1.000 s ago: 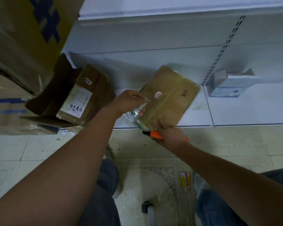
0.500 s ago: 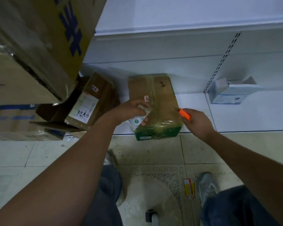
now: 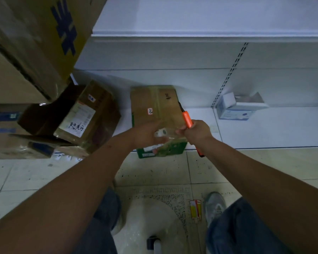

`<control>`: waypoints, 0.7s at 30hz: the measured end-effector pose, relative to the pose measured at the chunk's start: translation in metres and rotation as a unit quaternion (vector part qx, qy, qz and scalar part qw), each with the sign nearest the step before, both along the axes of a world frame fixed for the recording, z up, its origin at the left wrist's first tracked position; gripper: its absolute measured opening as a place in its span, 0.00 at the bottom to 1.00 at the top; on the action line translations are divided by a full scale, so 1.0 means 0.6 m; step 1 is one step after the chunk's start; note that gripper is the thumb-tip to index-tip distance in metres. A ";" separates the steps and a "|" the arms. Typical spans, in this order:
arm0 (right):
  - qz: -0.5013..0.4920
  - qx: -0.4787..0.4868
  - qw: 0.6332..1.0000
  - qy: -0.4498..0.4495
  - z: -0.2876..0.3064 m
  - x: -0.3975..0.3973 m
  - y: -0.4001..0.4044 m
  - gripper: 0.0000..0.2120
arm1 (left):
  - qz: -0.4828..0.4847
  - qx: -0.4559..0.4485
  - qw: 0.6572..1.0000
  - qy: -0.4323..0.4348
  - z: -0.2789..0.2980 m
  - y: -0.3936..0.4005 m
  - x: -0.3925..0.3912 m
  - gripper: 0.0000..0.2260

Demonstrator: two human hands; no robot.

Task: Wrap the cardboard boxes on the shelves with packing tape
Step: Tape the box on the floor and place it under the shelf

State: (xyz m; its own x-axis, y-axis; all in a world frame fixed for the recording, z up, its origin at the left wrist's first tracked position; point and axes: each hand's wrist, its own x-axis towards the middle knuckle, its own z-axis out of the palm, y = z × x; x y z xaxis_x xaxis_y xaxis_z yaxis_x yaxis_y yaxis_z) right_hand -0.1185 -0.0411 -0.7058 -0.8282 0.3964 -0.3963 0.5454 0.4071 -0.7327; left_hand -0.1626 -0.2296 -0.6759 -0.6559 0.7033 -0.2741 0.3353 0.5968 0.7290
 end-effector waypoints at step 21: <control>-0.133 -0.064 0.986 -0.076 -0.088 0.021 0.096 0.11 | 0.007 -0.204 0.978 0.047 -0.101 -0.139 -0.041 0.21</control>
State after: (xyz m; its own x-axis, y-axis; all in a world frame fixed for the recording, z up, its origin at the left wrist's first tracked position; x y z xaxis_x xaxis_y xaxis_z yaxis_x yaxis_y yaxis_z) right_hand -0.1060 0.0167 -0.7589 -0.6283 0.5299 -0.5696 0.7284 0.1435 -0.6700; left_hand -0.1875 -0.3133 -0.7363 -0.7001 0.5394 -0.4678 0.3799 0.8362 0.3956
